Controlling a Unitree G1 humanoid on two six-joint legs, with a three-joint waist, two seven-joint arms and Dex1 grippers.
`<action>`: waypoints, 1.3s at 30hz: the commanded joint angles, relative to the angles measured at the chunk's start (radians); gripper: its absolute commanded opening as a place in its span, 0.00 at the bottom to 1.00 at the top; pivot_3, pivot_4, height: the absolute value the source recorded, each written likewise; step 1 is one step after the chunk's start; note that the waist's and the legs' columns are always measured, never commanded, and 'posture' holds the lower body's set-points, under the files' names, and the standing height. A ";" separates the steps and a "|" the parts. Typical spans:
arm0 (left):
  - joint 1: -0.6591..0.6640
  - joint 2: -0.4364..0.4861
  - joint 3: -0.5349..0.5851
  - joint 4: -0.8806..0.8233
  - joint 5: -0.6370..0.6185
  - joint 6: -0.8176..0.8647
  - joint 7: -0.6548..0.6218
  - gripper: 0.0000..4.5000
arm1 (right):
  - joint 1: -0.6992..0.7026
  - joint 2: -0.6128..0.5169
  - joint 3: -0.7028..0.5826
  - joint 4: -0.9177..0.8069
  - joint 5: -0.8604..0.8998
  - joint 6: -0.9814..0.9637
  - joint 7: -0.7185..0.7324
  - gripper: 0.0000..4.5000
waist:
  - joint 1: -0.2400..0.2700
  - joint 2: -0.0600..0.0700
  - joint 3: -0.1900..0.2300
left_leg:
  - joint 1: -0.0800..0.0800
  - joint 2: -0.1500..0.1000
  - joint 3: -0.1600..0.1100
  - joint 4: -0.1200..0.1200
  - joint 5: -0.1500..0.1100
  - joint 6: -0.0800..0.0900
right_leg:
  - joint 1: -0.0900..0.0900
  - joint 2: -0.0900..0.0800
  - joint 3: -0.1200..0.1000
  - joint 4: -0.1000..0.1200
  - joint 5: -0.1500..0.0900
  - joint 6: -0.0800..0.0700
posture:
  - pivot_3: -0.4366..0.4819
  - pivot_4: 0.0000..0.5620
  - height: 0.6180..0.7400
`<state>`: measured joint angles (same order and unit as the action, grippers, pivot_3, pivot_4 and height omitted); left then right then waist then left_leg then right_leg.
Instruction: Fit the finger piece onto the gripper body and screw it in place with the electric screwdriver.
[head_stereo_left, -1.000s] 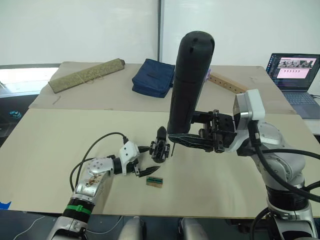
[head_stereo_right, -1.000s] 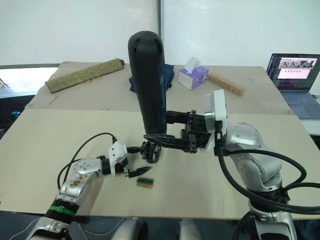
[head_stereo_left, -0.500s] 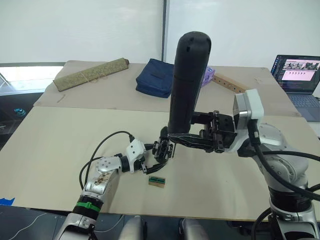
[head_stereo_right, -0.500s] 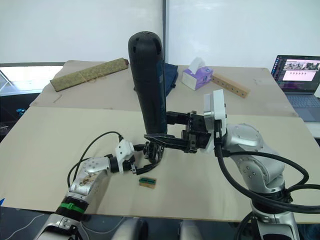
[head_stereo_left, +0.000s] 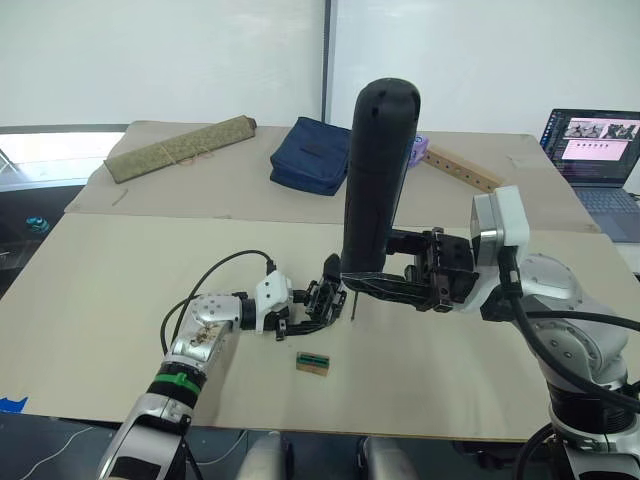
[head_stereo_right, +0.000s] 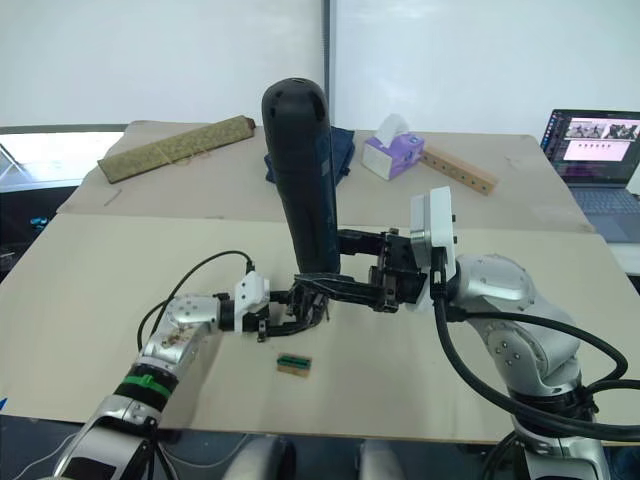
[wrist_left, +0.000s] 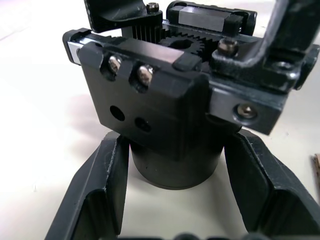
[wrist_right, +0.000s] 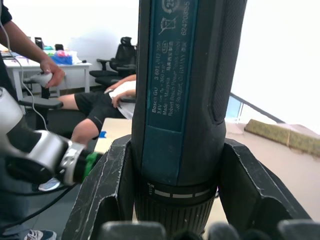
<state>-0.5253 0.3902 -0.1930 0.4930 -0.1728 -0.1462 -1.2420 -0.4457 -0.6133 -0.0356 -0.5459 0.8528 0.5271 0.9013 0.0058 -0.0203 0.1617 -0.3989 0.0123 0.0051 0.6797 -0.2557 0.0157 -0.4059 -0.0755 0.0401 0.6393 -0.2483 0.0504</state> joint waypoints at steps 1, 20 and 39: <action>-0.042 0.005 -0.022 0.070 0.015 -0.047 -0.069 0.51 | -0.002 -0.009 -0.051 -0.056 0.051 -0.004 -0.008 0.43 | 0.000 0.000 0.000 | 0.000 0.000 0.000 0.000 0.000 0.000 | 0.000 0.000 0.000 0.000 0.000 0.000 | 0.48 0.27 1.00; 0.147 0.033 0.057 -0.125 -0.056 0.091 0.004 0.99 | 0.032 -0.031 -0.064 -0.063 0.070 -0.012 -0.015 0.43 | -0.024 0.000 0.000 | 0.001 0.002 -0.001 0.000 0.000 0.000 | 0.000 0.000 0.001 0.002 0.000 0.000 | 0.48 0.27 1.00; 0.182 -0.048 0.004 -0.269 0.004 0.162 0.229 0.99 | -0.008 -0.019 -0.062 -0.046 0.090 -0.008 -0.036 0.43 | -0.001 0.000 0.000 | 0.001 0.001 -0.001 0.001 0.000 0.000 | 0.001 -0.001 0.001 0.001 0.000 0.000 | 0.48 0.27 1.00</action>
<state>-0.3348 0.3595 -0.1628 0.2255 -0.1670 0.0039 -1.0181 -0.4217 -0.6302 -0.0599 -0.5671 0.9178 0.5302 0.8691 0.0052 -0.0205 0.1618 -0.3984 0.0133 0.0043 0.6804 -0.2557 0.0158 -0.4051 -0.0768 0.0409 0.6405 -0.2482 0.0506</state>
